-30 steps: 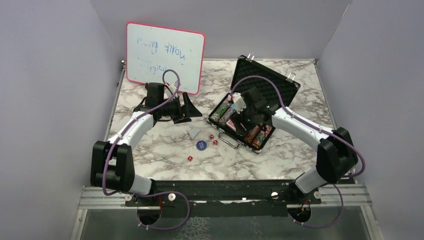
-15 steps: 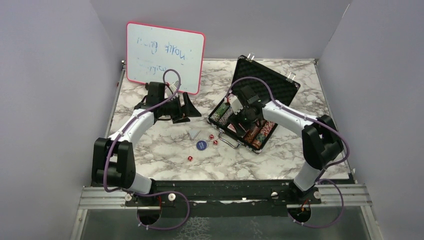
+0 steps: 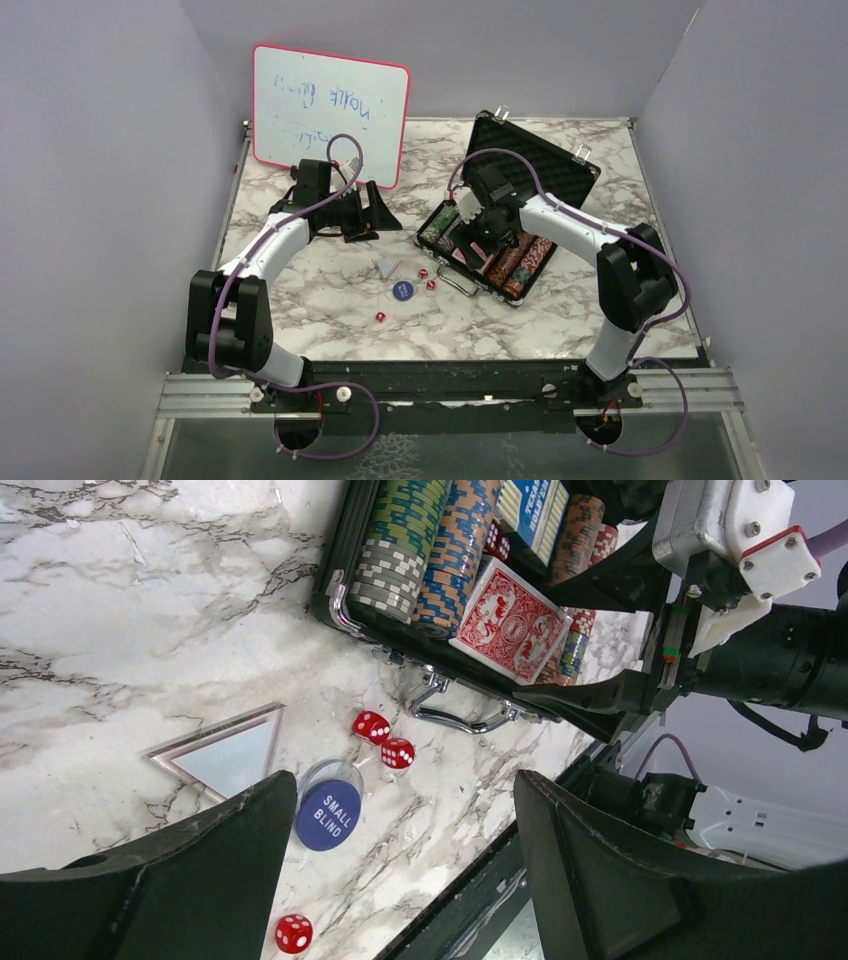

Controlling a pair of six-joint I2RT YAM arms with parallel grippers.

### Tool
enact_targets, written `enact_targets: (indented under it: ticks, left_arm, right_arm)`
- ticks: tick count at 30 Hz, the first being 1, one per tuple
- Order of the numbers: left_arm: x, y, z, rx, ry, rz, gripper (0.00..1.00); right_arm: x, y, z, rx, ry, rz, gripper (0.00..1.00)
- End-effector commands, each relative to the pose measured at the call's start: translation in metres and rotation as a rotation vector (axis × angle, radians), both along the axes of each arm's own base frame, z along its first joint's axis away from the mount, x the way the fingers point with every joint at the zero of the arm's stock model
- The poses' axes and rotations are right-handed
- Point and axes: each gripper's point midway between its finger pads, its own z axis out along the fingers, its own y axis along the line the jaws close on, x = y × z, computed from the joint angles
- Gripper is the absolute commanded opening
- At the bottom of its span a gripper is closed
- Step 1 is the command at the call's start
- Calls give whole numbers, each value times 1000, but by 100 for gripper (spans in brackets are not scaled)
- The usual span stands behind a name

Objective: Pack up texas hold em set

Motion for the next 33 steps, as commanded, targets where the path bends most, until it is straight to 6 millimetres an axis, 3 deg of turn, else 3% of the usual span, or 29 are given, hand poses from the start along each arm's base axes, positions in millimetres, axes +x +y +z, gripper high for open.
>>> enact_targets:
  ticks: [1,7,11,18,22,28,33]
  left_arm:
    - [6,2,3,22,-22,0,82]
    - [8,2,2,23,-18,-1,82]
    - [7,3,1,27,-21,-1,82]
    - [5,4,-1,31,-19,0,82]
    - [7,6,3,44,-35,14,82]
    - [18,22,12,127,-103,103,82]
    - [25,51,10,272,-112,234,82]
  right_arm:
    - [-6,6,24,66,-10,16,81]
    - [12,-7,36,36,-131,-86,76]
    - [24,-17,29,10,-192,-168,68]
    - [28,-11,25,62,-206,-215,63]
    - [25,6,38,144,-182,-226,55]
    - [13,47,67,265,-206,-349,56]
    - [-10,80,59,270,-162,-463,56]
